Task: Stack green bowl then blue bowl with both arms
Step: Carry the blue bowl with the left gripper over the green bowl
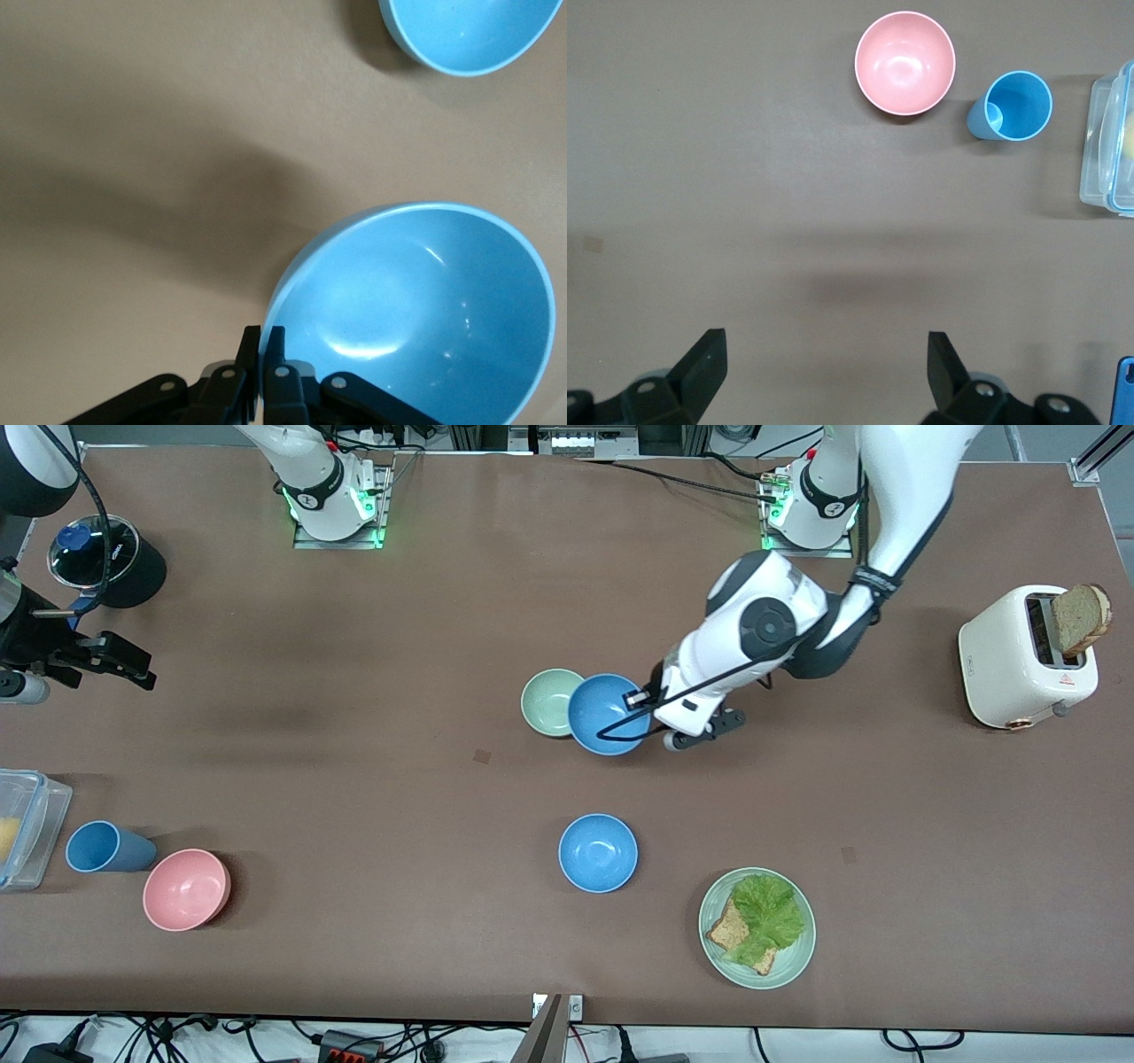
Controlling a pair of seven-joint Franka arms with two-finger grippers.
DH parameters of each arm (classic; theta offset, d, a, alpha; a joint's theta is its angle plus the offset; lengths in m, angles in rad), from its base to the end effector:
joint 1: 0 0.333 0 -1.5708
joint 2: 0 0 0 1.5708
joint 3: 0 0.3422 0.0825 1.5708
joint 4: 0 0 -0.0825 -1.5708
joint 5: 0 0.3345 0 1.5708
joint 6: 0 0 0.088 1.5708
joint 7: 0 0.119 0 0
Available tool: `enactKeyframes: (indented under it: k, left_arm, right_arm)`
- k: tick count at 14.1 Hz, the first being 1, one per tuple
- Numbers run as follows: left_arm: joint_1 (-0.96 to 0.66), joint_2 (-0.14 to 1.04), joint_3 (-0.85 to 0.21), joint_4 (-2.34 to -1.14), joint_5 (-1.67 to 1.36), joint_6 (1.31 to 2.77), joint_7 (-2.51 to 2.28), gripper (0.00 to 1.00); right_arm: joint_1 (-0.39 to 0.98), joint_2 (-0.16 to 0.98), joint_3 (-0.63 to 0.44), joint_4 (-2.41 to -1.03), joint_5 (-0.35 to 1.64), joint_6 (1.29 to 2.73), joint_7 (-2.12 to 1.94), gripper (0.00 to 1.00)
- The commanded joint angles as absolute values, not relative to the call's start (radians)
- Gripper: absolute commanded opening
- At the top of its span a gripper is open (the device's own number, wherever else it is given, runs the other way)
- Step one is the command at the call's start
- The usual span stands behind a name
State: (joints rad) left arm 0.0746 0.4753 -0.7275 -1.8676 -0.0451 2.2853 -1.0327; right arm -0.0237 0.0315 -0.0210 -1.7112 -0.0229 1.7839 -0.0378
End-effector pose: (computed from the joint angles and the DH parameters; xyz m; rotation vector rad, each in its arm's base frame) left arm 0.5086 -0.3333 0.3662 2.7753 0.6708 -0.3151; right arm 0.5291 -0.0257 0.5813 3.1162 -0.0039 0.0627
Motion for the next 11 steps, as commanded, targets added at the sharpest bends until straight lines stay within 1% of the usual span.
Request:
enactKeyframes:
  k: [1, 3, 5, 7, 11]
  left_arm:
    - [0.034, 0.483, -0.716, -1.888, -0.049, 2.367, -1.112, 0.00]
    - [-0.010, 0.497, -0.712, -1.901, -0.032, 2.413, -1.161, 0.00]
    - [-0.037, 0.528, -0.706, -1.902, 0.053, 2.431, -1.242, 0.00]
    - [-0.052, 0.555, -0.706, -1.902, 0.147, 2.431, -1.308, 0.00]
    - [-0.058, 0.584, -0.706, -1.901, 0.155, 2.433, -1.327, 0.00]
  right_arm:
    - [-0.023, 0.006, -0.017, -1.738, -0.026, 1.801, -0.048, 1.00]
    - [-0.023, 0.006, -0.017, -1.738, -0.026, 1.802, -0.048, 1.00]
    - [-0.023, 0.006, -0.015, -1.738, -0.026, 1.804, -0.048, 1.00]
    - [-0.025, 0.006, -0.017, -1.738, -0.026, 1.804, -0.049, 1.00]
    - [-0.023, 0.006, -0.015, -1.736, -0.026, 1.804, -0.049, 1.00]
